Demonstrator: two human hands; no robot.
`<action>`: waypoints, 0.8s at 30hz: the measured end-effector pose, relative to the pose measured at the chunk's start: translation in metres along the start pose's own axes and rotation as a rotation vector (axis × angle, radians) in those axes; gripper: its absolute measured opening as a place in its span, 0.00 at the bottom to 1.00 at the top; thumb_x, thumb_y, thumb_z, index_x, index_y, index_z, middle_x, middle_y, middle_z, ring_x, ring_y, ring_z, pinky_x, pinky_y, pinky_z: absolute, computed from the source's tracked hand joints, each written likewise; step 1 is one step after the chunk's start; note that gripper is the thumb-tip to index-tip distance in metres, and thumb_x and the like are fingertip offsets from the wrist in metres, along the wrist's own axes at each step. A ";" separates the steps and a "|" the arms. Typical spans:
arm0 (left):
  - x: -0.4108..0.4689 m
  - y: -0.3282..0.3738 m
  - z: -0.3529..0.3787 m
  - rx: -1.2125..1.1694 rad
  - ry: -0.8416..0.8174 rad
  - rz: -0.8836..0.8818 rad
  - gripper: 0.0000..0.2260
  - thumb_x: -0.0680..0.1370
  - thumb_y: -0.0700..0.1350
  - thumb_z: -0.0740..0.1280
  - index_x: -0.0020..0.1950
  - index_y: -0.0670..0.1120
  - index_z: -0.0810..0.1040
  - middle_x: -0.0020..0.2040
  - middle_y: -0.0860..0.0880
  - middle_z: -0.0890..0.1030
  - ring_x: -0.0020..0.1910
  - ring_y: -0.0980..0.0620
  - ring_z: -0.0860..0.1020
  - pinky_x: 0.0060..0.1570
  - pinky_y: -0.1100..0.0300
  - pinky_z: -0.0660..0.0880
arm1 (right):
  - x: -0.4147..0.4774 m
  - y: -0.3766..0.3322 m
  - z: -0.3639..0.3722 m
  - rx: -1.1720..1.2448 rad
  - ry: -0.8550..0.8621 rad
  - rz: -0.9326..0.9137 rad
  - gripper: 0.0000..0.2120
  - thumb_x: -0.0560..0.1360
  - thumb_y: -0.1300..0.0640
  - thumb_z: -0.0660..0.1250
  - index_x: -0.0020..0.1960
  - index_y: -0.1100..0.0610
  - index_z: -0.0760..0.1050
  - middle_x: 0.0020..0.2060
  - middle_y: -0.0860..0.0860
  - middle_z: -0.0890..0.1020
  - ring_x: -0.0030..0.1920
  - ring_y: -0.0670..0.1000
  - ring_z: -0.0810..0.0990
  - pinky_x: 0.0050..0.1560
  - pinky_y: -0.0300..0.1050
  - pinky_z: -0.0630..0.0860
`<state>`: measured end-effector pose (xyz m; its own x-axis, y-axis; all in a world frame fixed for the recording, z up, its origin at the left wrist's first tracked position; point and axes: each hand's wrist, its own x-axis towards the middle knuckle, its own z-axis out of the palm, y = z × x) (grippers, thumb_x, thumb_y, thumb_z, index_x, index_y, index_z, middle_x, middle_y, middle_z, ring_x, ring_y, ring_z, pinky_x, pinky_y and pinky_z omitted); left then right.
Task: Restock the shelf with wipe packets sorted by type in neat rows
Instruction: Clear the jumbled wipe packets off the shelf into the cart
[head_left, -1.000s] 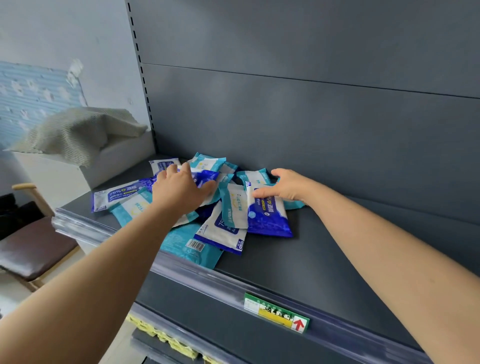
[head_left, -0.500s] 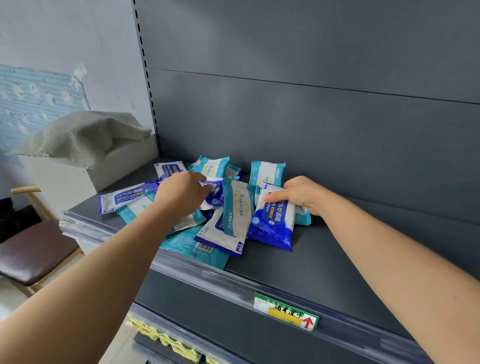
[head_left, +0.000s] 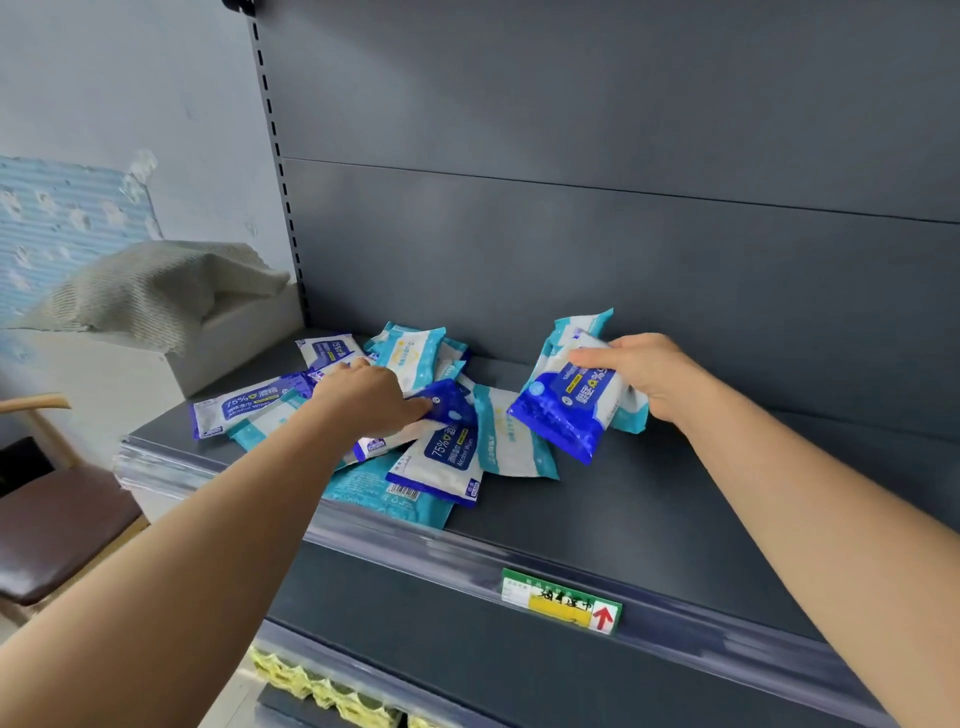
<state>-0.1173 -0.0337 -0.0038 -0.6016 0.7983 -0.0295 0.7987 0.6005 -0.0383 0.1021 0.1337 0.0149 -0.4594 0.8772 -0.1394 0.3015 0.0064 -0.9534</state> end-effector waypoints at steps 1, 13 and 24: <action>-0.003 0.002 -0.001 -0.031 0.005 -0.005 0.27 0.77 0.67 0.55 0.42 0.42 0.72 0.47 0.46 0.75 0.44 0.49 0.71 0.44 0.57 0.69 | -0.003 0.003 0.004 -0.013 -0.023 0.017 0.13 0.66 0.57 0.78 0.44 0.62 0.77 0.38 0.57 0.84 0.30 0.49 0.83 0.34 0.43 0.80; -0.024 0.041 0.000 -0.792 -0.250 -0.133 0.18 0.72 0.54 0.73 0.50 0.43 0.71 0.42 0.47 0.79 0.39 0.52 0.80 0.44 0.57 0.81 | -0.014 0.031 0.025 -0.122 -0.139 0.087 0.12 0.67 0.55 0.77 0.43 0.62 0.78 0.32 0.53 0.85 0.30 0.48 0.83 0.30 0.40 0.78; -0.041 0.066 0.008 -1.171 -0.239 -0.088 0.23 0.70 0.55 0.75 0.57 0.48 0.69 0.44 0.50 0.80 0.39 0.52 0.82 0.33 0.59 0.78 | -0.028 0.050 0.020 0.052 -0.108 0.011 0.14 0.69 0.54 0.75 0.51 0.57 0.76 0.45 0.55 0.85 0.43 0.53 0.85 0.47 0.51 0.82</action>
<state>-0.0402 -0.0275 -0.0128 -0.5431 0.7977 -0.2621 0.2068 0.4296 0.8790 0.1139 0.0998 -0.0341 -0.5443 0.8204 -0.1754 0.2649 -0.0303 -0.9638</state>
